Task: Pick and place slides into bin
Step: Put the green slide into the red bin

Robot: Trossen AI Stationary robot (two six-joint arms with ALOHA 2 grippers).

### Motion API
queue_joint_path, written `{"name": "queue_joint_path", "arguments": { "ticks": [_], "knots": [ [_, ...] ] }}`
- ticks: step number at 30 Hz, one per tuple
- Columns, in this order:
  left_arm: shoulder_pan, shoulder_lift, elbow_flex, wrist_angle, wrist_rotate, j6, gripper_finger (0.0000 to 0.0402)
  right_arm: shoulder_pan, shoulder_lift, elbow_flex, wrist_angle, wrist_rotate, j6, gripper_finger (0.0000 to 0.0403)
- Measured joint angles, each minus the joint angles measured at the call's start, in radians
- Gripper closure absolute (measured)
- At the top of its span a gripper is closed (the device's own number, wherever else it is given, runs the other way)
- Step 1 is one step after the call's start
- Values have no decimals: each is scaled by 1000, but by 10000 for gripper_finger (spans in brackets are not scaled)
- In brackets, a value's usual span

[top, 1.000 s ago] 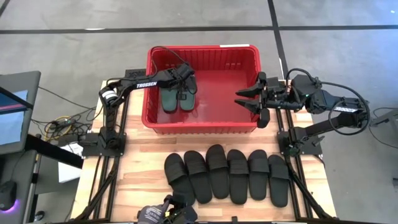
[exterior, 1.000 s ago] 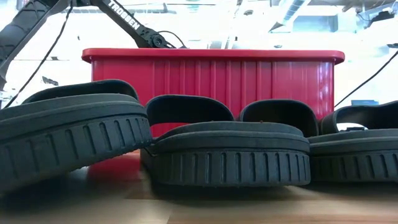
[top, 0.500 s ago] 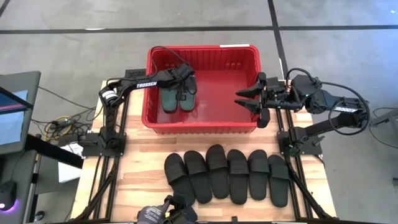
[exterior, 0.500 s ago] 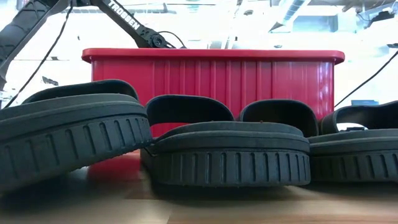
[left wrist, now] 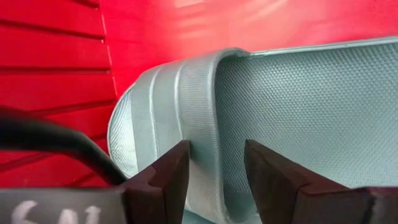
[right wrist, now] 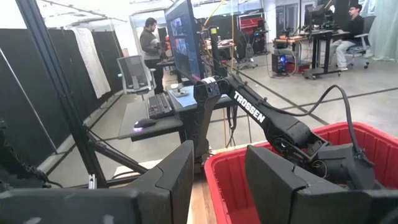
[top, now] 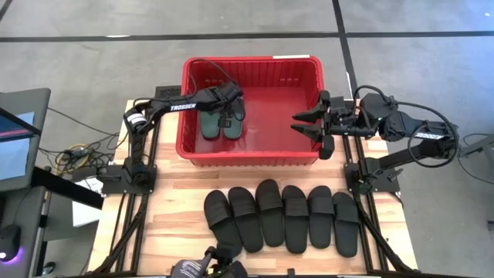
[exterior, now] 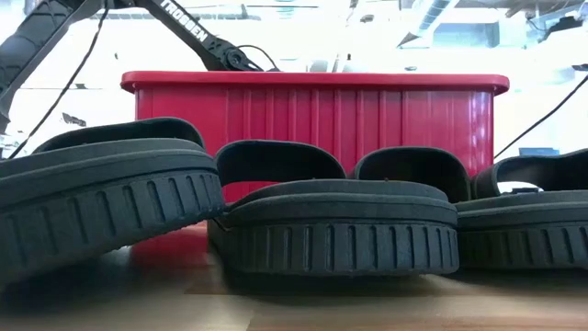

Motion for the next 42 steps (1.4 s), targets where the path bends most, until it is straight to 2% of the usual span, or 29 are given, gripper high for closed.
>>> {"name": "queue_joint_path", "arguments": {
  "ticks": [7, 22, 42],
  "knots": [
    [-1, 0, 0, 3, -48, -20, 261, 0, 0, 0, -42, 0, 1, 271],
    [33, 0, 0, 75, -60, 94, 261, 10, 0, 0, -56, 0, 1, 271],
    [44, 0, 0, 49, -25, -219, 261, 8, 0, 0, -56, 0, 26, 271]
  ]
}}
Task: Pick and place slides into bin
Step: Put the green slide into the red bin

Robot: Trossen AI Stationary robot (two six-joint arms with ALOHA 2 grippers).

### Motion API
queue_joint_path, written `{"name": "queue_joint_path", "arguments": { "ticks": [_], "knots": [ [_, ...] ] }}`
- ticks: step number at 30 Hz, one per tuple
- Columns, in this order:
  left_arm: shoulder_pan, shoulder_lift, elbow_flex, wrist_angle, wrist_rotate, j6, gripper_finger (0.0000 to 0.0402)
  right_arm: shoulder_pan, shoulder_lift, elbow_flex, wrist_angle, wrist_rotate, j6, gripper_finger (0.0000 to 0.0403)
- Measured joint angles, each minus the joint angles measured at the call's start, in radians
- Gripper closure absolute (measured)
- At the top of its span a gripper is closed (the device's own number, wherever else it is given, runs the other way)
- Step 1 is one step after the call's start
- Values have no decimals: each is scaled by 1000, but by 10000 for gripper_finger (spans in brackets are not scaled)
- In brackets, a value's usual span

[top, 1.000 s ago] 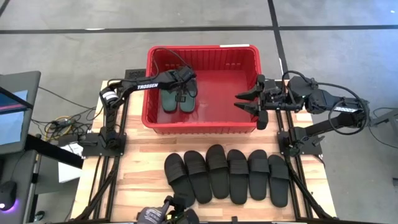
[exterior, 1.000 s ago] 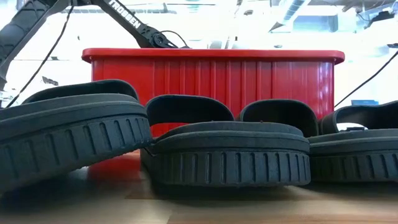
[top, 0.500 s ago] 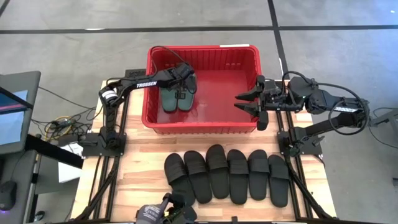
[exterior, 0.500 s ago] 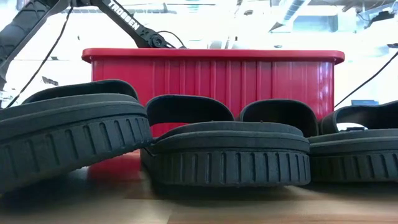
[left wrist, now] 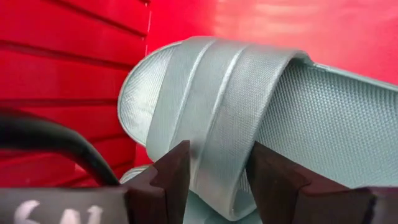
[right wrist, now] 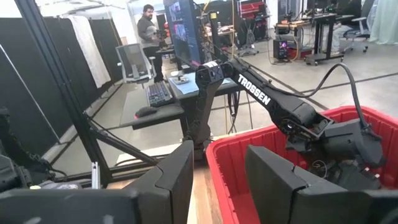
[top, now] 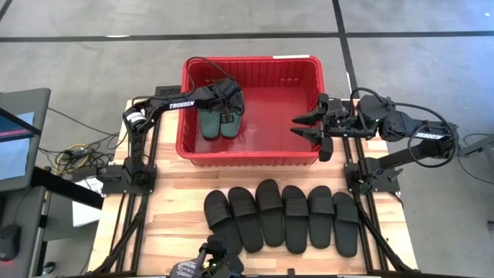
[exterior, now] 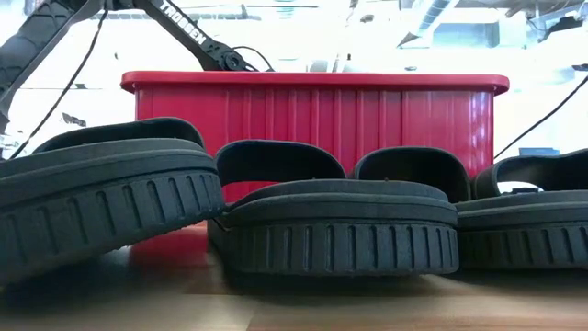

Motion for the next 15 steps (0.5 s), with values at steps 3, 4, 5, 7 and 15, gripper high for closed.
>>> {"name": "queue_joint_path", "arguments": {
  "ticks": [3, 4, 5, 7, 15],
  "knots": [
    [0, 0, 0, -7, 20, -6, 261, 3, 0, 0, 0, 0, 2, 271],
    [0, 0, 2, -17, 33, -6, 261, 7, 0, 0, 0, 0, 2, 271],
    [0, 0, 9, -36, 51, -7, 261, 10, 0, 0, 0, 1, 2, 271],
    [0, 0, 23, -60, 93, -9, 261, 15, 0, 0, 0, 0, 2, 271],
    [0, -1, 89, -84, 139, 7, 261, 23, 0, 0, -7, 0, 2, 271]
  ]
}}
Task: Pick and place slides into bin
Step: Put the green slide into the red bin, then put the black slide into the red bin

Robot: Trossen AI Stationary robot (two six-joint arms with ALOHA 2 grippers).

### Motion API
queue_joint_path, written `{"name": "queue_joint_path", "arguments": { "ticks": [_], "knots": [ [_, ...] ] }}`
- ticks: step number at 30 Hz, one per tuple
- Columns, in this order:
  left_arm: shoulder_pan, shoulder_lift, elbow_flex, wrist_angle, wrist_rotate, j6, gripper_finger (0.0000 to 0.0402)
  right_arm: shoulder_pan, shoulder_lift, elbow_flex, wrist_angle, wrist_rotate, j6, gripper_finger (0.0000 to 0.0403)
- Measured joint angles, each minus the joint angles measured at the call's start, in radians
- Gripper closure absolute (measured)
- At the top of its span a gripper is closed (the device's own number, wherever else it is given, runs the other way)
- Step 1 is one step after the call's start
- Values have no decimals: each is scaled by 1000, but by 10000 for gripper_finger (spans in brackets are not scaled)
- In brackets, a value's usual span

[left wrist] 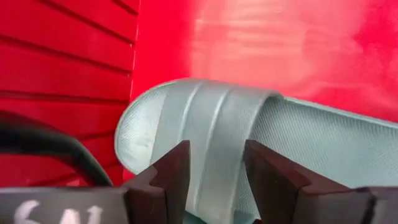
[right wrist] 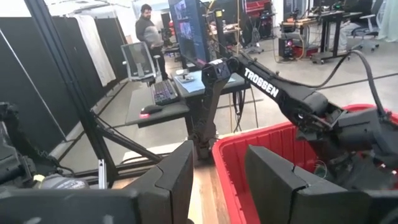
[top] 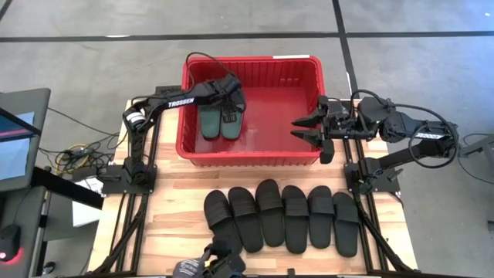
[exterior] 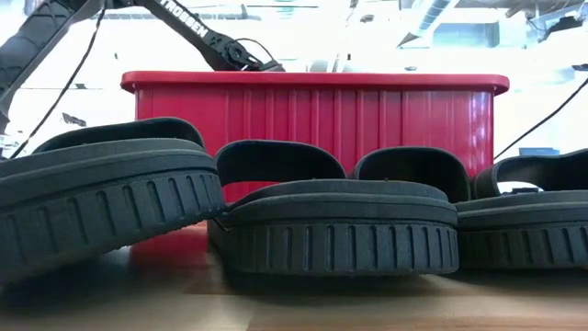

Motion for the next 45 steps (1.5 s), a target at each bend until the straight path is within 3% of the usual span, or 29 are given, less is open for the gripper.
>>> {"name": "queue_joint_path", "arguments": {
  "ticks": [4, 15, 31, 34, 40, 45],
  "knots": [
    [2, 0, 35, -10, 1, 15, 261, 0, 0, 0, -20, 0, 3, 271],
    [5, 0, 165, -233, 50, 40, 261, 0, 0, 0, -59, 0, 8, 271],
    [-126, -13, 800, -640, 226, -73, 261, 0, -2, 0, -92, -78, -10, 271],
    [-187, -102, 742, -596, 134, -79, 261, 5, -3, 0, -91, -79, -10, 271],
    [-335, -191, 775, -592, -111, -80, 261, 20, -12, 0, -89, -80, -11, 271],
    [-448, -238, 789, -539, -213, -120, 261, 16, -18, 0, -93, -78, -10, 271]
  ]
}}
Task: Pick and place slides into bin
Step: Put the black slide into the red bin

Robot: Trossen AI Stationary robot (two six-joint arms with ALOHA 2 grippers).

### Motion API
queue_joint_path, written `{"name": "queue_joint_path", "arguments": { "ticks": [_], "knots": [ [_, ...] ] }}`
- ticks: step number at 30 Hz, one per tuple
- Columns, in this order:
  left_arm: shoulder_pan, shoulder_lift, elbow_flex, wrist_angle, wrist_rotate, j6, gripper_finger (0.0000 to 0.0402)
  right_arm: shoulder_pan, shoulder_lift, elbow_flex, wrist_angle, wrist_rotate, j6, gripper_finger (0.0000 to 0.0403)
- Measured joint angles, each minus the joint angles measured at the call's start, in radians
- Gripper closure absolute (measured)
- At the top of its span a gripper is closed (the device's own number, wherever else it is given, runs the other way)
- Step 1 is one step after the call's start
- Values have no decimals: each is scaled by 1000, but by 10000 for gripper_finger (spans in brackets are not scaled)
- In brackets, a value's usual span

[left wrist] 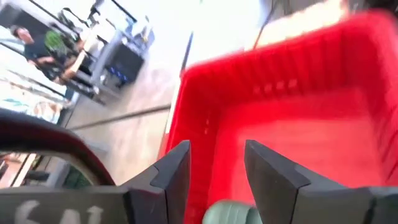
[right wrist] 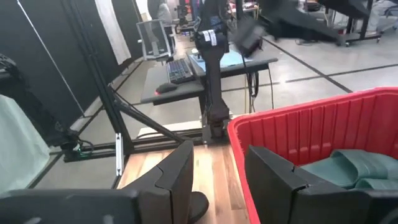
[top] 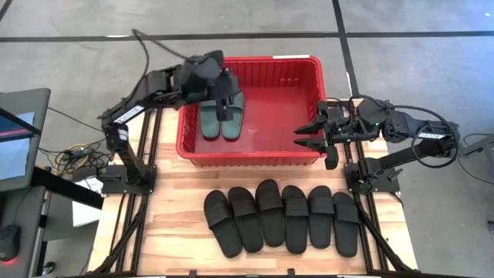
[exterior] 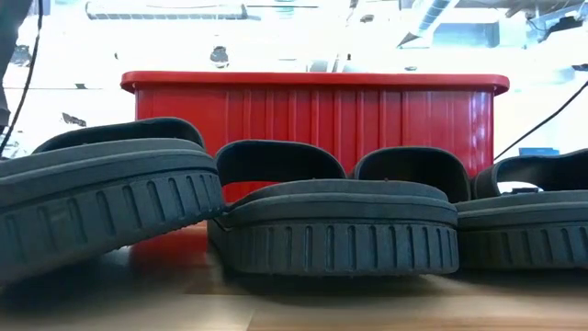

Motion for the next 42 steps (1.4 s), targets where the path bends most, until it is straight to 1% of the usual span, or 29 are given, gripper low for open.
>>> {"name": "queue_joint_path", "arguments": {
  "ticks": [3, 7, 9, 12, 14, 17, 22, 25, 28, 32, 36, 42],
  "knots": [
    [-65, -16, 0, 55, -8, -85, 261, 1, -6, 0, -14, 0, 8, 271],
    [-148, -26, 0, 122, -7, -242, 261, 21, -18, 0, -21, -6, 139, 271],
    [-183, -31, 0, 123, 5, -301, 261, 34, -25, 0, -38, -58, 154, 271],
    [-230, -31, 0, 100, 85, -371, 261, 62, -39, 0, -83, -149, 164, 271],
    [-261, -29, 0, 74, 128, -425, 261, 96, -46, 0, -118, -158, 172, 271],
    [-311, -25, -1, 29, 152, -516, 261, 162, -53, 0, -161, -158, 174, 271],
    [-391, -12, -47, -19, 167, -635, 261, 294, -65, 0, -271, -158, 155, 271],
    [-419, 9, -59, -33, 221, -729, 261, 376, -62, 0, -347, -157, 142, 271],
    [-433, 10, -118, -16, 266, -786, 261, 449, -63, 0, -400, -137, 165, 271],
    [-439, 11, -210, -19, 290, -829, 261, 510, -45, 0, -420, -75, 192, 271],
    [-456, 10, -297, -57, 307, -839, 261, 532, -25, 0, -431, -42, 230, 271],
    [-494, 11, -416, -181, 307, -854, 261, 546, 22, 0, -577, 5, 358, 271]
  ]
}}
